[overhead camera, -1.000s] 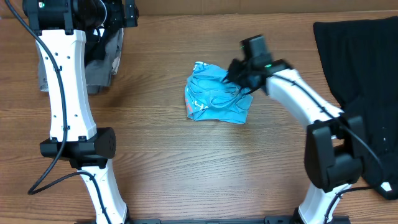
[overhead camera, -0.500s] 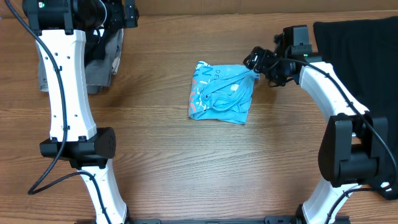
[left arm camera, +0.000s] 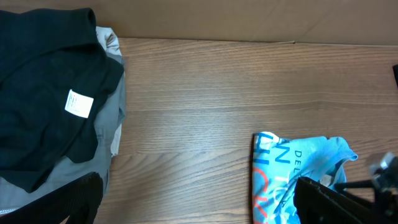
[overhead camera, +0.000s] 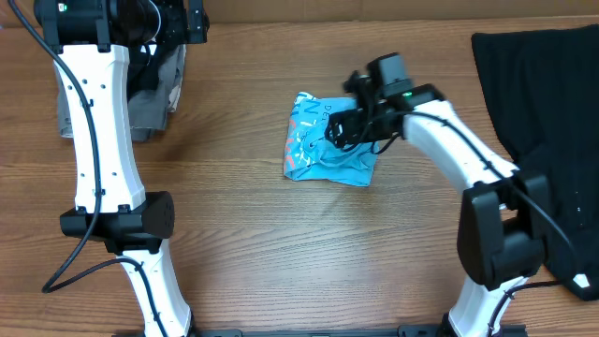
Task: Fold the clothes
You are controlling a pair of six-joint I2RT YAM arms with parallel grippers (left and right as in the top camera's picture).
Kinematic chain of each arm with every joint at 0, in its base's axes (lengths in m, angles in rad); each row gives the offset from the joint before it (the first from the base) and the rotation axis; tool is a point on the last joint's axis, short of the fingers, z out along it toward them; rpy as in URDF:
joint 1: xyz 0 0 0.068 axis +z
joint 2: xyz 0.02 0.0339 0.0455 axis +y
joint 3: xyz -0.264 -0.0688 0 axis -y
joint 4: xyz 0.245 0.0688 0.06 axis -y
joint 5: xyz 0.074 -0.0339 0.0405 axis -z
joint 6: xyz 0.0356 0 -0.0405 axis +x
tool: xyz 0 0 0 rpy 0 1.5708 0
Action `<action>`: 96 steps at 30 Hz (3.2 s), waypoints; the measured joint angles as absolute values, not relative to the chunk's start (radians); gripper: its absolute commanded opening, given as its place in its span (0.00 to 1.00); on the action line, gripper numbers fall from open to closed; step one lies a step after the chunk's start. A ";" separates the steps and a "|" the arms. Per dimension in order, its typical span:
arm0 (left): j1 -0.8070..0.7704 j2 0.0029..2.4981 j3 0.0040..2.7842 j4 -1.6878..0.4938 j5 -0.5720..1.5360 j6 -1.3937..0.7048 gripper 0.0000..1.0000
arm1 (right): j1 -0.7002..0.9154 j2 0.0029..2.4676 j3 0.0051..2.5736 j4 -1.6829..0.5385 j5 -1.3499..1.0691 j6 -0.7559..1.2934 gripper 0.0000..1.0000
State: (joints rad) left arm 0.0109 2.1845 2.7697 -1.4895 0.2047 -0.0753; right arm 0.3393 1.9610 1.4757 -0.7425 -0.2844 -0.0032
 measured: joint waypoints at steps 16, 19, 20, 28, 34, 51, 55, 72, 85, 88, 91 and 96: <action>0.011 2.185 2.770 -1.490 0.205 -0.072 1.00 | 0.393 2.023 1.477 -0.718 -0.272 -0.086 0.48; 0.011 2.185 2.770 -1.490 0.204 -0.071 1.00 | 0.393 2.023 1.477 -0.718 -0.285 -0.095 0.51; 0.011 2.185 2.770 -1.490 0.205 -0.072 1.00 | 0.393 2.023 1.477 -0.718 -0.287 -0.099 0.52; 0.011 2.185 2.770 -1.491 0.204 -0.072 1.00 | 0.394 2.023 1.477 -0.750 -0.343 -0.143 0.64; 0.011 2.185 2.770 -1.492 0.205 -0.071 1.00 | 0.397 2.028 1.477 -0.796 -0.353 -0.185 0.65; 0.011 2.185 2.770 -1.497 0.205 -0.071 1.00 | 0.395 2.064 1.479 -0.859 -0.307 -0.092 0.10; 0.011 2.185 2.770 -1.497 0.204 -0.071 1.00 | 0.377 2.047 1.488 -1.002 -0.294 0.036 0.06; 0.011 2.187 2.770 -1.526 0.204 -0.049 1.00 | 0.271 1.961 1.509 -1.345 -0.270 0.308 0.48; -0.065 2.337 2.768 -1.621 0.362 0.038 0.97 | 0.050 1.961 1.604 -1.341 -0.249 0.297 0.80; -0.139 2.393 2.765 -1.645 0.383 0.072 0.95 | -0.016 1.961 1.676 -1.353 -0.267 0.273 0.81; -0.231 2.442 2.760 -1.677 0.394 0.098 0.81 | -0.059 1.961 1.695 -1.355 -0.274 0.246 0.83; -0.381 2.484 2.676 -1.680 0.404 0.108 0.04 | -0.080 1.961 1.695 -1.350 -0.278 0.220 0.85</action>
State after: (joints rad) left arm -0.3809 2.4840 2.6759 -1.6798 0.4042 0.1081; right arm -0.0795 1.9606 1.6947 -1.3499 -0.2779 0.2199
